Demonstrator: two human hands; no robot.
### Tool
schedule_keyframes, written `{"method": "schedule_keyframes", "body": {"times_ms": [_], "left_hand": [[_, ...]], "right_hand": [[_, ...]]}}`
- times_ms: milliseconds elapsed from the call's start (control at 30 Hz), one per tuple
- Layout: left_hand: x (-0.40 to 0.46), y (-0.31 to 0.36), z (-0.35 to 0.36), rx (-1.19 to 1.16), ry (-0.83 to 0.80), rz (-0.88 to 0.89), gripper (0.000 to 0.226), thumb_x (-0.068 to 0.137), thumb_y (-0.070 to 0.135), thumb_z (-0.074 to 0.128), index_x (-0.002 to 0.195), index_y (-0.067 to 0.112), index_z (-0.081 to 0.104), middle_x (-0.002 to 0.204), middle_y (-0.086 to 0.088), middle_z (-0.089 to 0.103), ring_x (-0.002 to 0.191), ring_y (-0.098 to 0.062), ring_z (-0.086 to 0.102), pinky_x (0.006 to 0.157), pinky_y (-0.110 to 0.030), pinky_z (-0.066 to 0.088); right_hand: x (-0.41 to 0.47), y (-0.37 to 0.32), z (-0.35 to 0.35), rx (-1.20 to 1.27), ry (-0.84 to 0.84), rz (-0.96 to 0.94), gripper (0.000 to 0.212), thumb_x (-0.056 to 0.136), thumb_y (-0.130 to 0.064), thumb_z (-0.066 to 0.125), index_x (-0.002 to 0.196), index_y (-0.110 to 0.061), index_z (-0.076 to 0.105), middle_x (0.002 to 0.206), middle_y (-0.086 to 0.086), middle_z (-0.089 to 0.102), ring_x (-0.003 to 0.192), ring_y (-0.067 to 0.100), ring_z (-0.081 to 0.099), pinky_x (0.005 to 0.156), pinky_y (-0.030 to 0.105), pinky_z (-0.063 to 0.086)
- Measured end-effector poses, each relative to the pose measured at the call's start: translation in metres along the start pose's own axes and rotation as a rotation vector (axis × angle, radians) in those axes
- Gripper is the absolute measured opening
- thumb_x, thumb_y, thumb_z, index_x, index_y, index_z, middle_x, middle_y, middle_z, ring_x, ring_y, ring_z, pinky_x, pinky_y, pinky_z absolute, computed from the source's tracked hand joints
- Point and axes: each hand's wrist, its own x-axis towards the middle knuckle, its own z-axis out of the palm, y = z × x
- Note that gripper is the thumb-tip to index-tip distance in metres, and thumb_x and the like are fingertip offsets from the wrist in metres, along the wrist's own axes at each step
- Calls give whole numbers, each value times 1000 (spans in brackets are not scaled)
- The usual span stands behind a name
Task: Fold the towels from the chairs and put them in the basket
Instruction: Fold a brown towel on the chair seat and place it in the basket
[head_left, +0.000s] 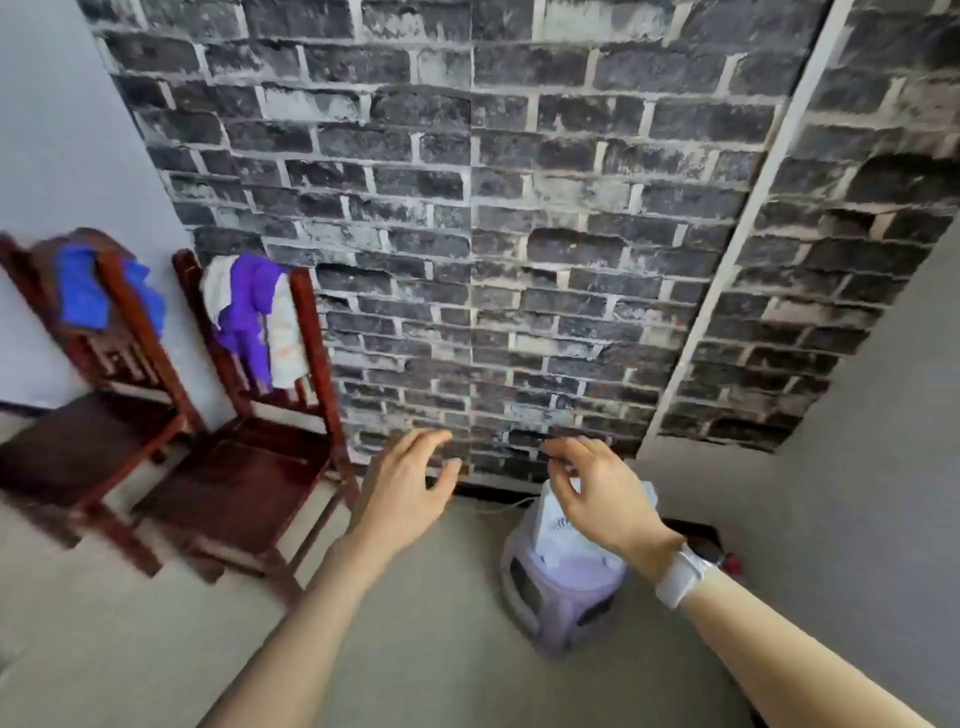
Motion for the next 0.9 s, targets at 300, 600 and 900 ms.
{"method": "schedule_keyframes", "body": {"times_ms": [300, 600, 900], "left_hand": [[-118, -161, -47, 76, 98, -503, 31, 86, 20, 59, 115, 9, 60, 114, -11, 63, 108, -30, 55, 93, -36, 41], [-147, -348, -154, 110, 190, -709, 38, 91, 27, 48, 124, 10, 54, 126, -9, 57, 116, -28, 51, 100, -36, 37], [-136, -488, -256, 111, 289, -841, 33, 90, 23, 55, 121, 11, 57, 125, -9, 58, 118, -27, 51, 101, -34, 34]], "right_hand": [[31, -89, 160, 105, -415, -146, 29, 91, -14, 45, 114, -16, 62, 118, 2, 64, 108, 22, 58, 92, 26, 41], [113, -263, 317, 105, -531, -273, 24, 90, -13, 47, 102, -18, 67, 109, -1, 67, 100, 21, 60, 78, 14, 34], [203, -410, 424, 36, -674, -371, 31, 93, -17, 40, 117, -16, 59, 121, 4, 61, 114, 26, 50, 97, 41, 40]]}}
